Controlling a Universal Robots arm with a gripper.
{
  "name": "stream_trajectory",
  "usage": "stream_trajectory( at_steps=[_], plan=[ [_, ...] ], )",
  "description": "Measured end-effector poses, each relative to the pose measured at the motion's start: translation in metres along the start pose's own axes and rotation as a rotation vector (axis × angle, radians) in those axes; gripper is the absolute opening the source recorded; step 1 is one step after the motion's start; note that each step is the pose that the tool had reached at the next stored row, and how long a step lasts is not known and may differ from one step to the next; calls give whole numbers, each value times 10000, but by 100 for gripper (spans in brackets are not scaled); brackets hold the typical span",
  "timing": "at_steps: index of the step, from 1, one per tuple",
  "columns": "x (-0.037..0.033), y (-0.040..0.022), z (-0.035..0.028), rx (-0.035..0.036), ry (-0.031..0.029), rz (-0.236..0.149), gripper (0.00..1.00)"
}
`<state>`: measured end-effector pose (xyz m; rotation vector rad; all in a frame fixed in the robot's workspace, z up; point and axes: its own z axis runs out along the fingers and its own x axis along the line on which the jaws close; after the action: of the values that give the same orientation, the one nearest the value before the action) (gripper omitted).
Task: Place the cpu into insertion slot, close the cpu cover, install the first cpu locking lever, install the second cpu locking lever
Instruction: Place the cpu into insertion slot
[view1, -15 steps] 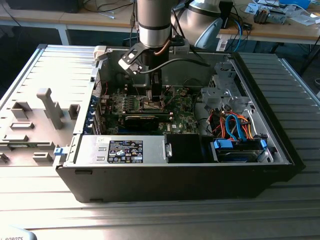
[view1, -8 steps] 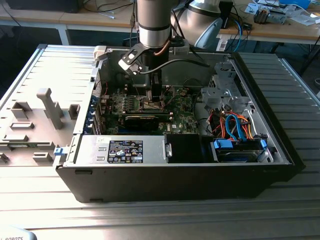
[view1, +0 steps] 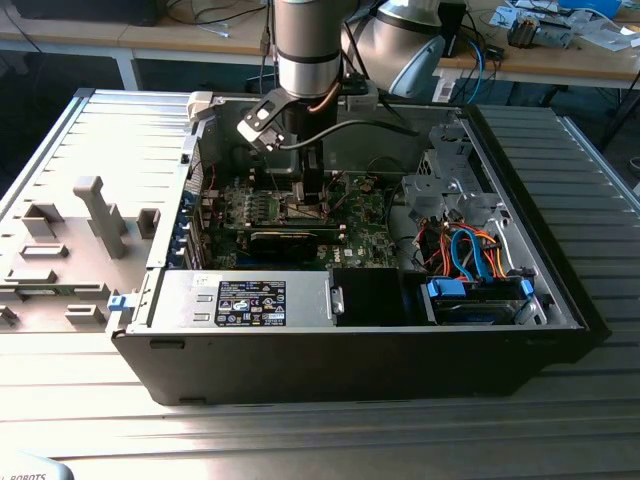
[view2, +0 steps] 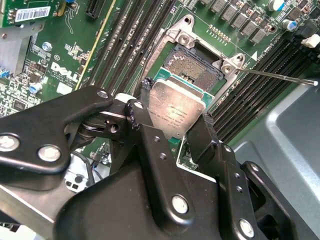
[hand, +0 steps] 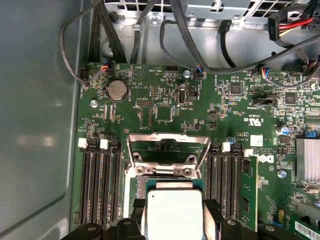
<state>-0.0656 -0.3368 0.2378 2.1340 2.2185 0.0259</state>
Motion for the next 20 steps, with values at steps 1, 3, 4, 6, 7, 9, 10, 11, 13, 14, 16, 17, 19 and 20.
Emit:
stream_trajectory(
  at_steps=[1,3,4,6,7,9,10,11,13,14,16,17,19,20],
  plan=[
    [1,0,2,0,0,1,54],
    [2,0,6,0,0,1,54],
    [3,-1,10,0,0,0,54],
    [4,-1,14,0,1,0,54],
    [5,-1,16,-1,0,1,54],
    [6,-1,20,0,0,1,54],
    [7,-1,22,0,0,1,54],
    [8,-1,24,0,0,1,54],
    [9,-1,29,0,0,1,54],
    [10,-2,32,0,0,1,54],
    [11,-2,36,0,0,0,54],
    [11,-2,38,0,0,0,54],
    [12,-2,43,0,1,1,54],
    [12,-2,44,0,0,0,54]
  ],
)
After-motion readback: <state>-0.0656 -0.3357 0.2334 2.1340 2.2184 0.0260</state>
